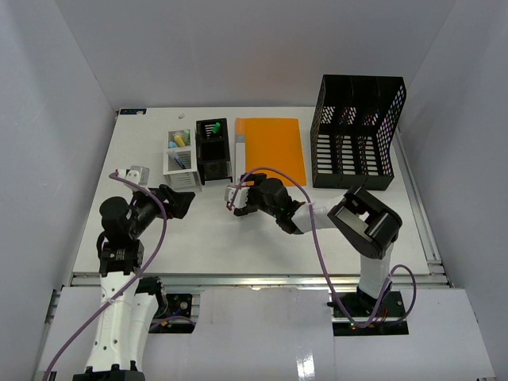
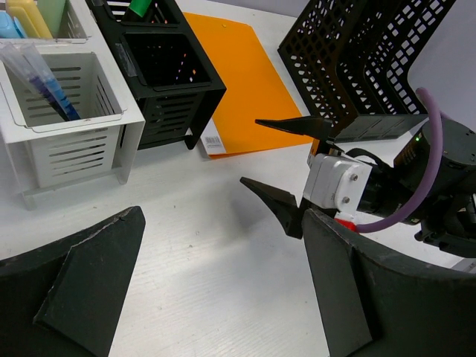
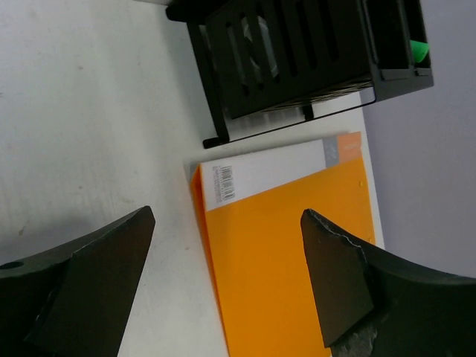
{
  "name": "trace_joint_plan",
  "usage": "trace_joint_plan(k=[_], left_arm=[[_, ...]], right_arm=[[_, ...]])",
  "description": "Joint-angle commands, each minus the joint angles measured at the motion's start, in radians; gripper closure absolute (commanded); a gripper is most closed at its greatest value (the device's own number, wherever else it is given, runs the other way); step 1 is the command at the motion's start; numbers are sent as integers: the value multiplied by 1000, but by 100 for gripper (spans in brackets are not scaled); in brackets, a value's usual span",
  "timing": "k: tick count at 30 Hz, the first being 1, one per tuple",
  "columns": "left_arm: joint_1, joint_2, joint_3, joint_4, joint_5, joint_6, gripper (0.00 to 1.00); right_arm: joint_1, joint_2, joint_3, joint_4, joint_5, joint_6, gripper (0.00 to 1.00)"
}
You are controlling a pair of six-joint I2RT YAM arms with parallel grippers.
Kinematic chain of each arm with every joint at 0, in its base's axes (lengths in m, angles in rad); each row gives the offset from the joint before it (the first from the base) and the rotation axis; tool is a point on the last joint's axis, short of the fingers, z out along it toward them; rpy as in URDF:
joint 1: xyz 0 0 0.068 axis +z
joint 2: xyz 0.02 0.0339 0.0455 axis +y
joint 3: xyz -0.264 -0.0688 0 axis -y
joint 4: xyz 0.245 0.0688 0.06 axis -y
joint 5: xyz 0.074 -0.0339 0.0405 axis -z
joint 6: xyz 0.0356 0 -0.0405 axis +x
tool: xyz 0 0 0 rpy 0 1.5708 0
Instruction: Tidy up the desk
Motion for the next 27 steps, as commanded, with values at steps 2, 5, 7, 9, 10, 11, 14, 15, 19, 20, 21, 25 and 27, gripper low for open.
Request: trace_joint_plan(k=[2, 5, 7, 9, 10, 11, 14, 15, 19, 20, 21, 25, 27], left_arm=[[4, -15, 6, -15, -9, 11, 2], [3, -15, 6, -15, -9, 10, 2], [4, -17, 7, -15, -10, 10, 2], [4, -18, 7, -15, -11, 8, 2], [4, -18, 7, -15, -11, 7, 2], [4, -18, 6, -15, -11, 6, 2], [4, -19, 6, -15, -12, 6, 2], [4, -19, 6, -15, -12, 6, 2], [4, -19, 6, -15, -14, 5, 2], [4, -20, 6, -15, -14, 5, 2], [4, -21, 5, -15, -15, 5, 2], [4, -21, 6, -15, -18, 5, 2], [4, -21, 6, -15, -19, 5, 2]], right_arm=[[-4, 58, 82, 119, 50, -32, 17], [-6, 83, 98, 115, 55, -45, 21], [-9, 100, 114, 95, 55, -45, 23], [-11, 109, 125, 77, 50, -41, 25], [-13, 112, 130, 71, 47, -38, 25], [-14, 115, 132, 67, 44, -36, 26], [-20, 120, 132, 60, 37, -32, 26], [-22, 122, 133, 55, 33, -28, 27], [-32, 138, 143, 37, 27, -17, 28], [-36, 145, 150, 32, 26, -17, 28], [-40, 153, 157, 26, 25, -17, 29], [-51, 166, 173, 5, 11, -8, 31], [-55, 172, 182, -11, 3, -2, 32]])
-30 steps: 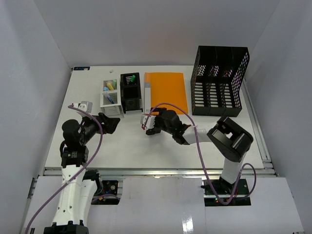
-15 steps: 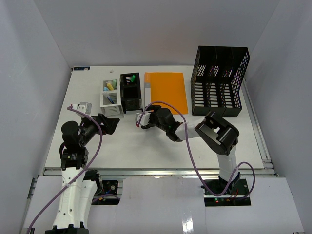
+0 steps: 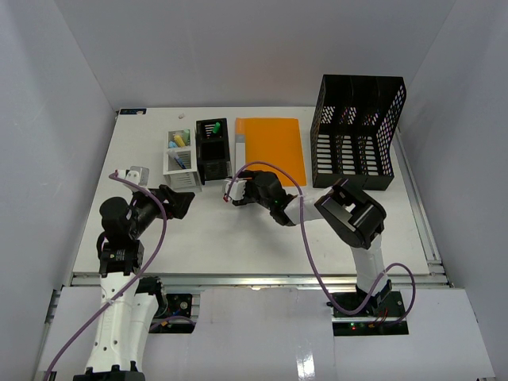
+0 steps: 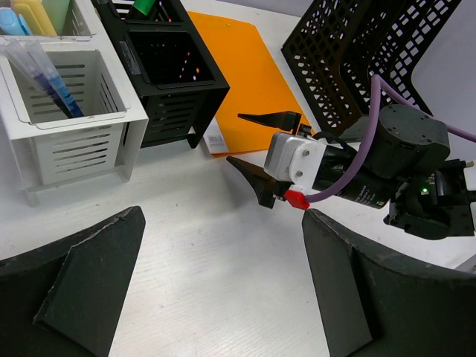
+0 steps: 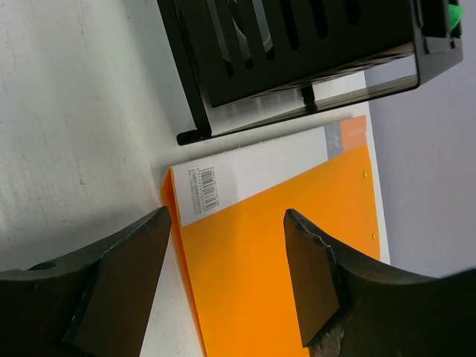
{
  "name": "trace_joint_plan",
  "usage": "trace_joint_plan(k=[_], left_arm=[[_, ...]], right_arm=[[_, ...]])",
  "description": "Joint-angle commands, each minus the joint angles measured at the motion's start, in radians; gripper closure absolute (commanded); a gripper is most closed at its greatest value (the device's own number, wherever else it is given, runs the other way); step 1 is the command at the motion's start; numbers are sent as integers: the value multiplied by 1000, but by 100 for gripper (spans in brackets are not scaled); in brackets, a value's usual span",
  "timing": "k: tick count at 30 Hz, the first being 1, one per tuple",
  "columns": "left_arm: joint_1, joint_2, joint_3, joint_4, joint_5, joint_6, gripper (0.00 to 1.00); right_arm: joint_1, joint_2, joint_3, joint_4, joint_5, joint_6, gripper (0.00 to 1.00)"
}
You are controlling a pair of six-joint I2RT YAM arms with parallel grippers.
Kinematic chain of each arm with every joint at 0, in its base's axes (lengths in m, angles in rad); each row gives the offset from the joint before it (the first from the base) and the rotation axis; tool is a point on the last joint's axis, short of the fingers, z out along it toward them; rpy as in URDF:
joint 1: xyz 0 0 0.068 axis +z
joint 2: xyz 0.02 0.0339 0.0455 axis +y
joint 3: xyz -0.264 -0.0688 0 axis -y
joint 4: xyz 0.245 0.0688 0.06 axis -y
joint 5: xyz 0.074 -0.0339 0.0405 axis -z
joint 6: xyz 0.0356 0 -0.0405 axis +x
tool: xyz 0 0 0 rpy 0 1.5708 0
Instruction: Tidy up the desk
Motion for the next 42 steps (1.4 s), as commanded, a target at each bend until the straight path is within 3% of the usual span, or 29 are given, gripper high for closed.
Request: trace_joint_plan(k=[1, 12, 24, 32, 36, 42], left_arm=[[4, -12, 6, -4, -9, 3, 2], [4, -14, 6, -7, -23, 3, 2], [3, -12, 5, -8, -28, 1, 2], [4, -9, 3, -8, -28, 1, 2], [4, -5, 3, -4, -20, -2, 2], [4, 0, -16, 52, 62, -34, 2]], right_arm=[[-14, 24, 52, -12, -29, 27, 32], [-19, 72, 96, -16, -3, 33, 33], [-21, 102, 129, -13, 51, 26, 45], [-19, 121, 80, 95, 91, -68, 53], [-19, 118, 44, 128, 89, -102, 64], [-19, 80, 8, 101, 74, -79, 91]])
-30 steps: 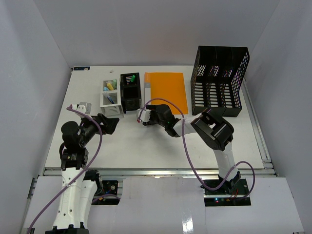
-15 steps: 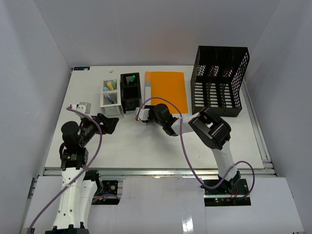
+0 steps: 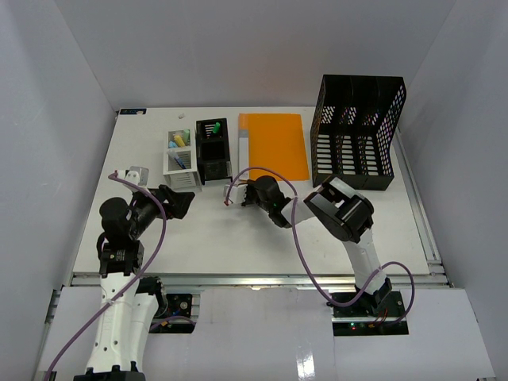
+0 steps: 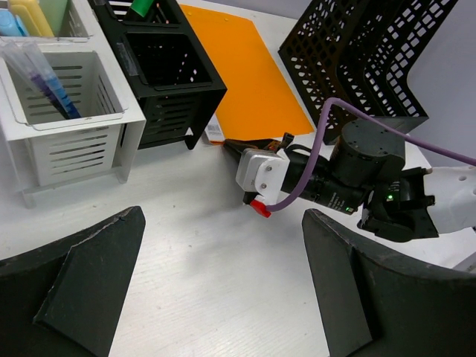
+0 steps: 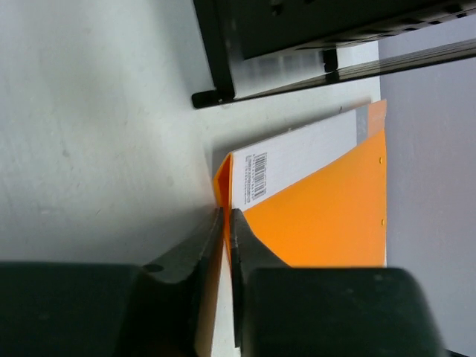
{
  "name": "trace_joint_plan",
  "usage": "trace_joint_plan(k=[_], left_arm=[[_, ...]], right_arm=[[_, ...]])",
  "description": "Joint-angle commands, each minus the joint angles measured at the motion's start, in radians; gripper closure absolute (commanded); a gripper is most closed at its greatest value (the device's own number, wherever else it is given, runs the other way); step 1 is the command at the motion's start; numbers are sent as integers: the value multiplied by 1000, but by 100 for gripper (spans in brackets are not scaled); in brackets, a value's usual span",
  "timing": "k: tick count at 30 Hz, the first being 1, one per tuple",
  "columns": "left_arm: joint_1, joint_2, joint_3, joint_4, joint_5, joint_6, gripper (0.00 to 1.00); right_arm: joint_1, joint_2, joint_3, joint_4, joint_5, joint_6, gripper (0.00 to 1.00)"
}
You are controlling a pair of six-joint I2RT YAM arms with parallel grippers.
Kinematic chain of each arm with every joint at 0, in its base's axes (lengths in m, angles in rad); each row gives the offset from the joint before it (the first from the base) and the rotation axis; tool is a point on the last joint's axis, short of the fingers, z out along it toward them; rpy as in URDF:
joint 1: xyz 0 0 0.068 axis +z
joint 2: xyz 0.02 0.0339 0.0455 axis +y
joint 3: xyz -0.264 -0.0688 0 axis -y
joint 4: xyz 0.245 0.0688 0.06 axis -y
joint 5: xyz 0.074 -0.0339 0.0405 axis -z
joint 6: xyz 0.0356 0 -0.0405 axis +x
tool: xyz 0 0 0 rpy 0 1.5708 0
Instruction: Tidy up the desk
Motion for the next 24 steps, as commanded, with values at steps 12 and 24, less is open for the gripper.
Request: trace_joint_plan(k=[12, 24], left_arm=[[1, 72, -183, 478, 245, -516, 2], [-14, 47, -118, 335, 268, -454, 2]], right_arm=[[-4, -392, -165, -83, -79, 289, 92], [-23, -394, -42, -489, -362, 252, 17]])
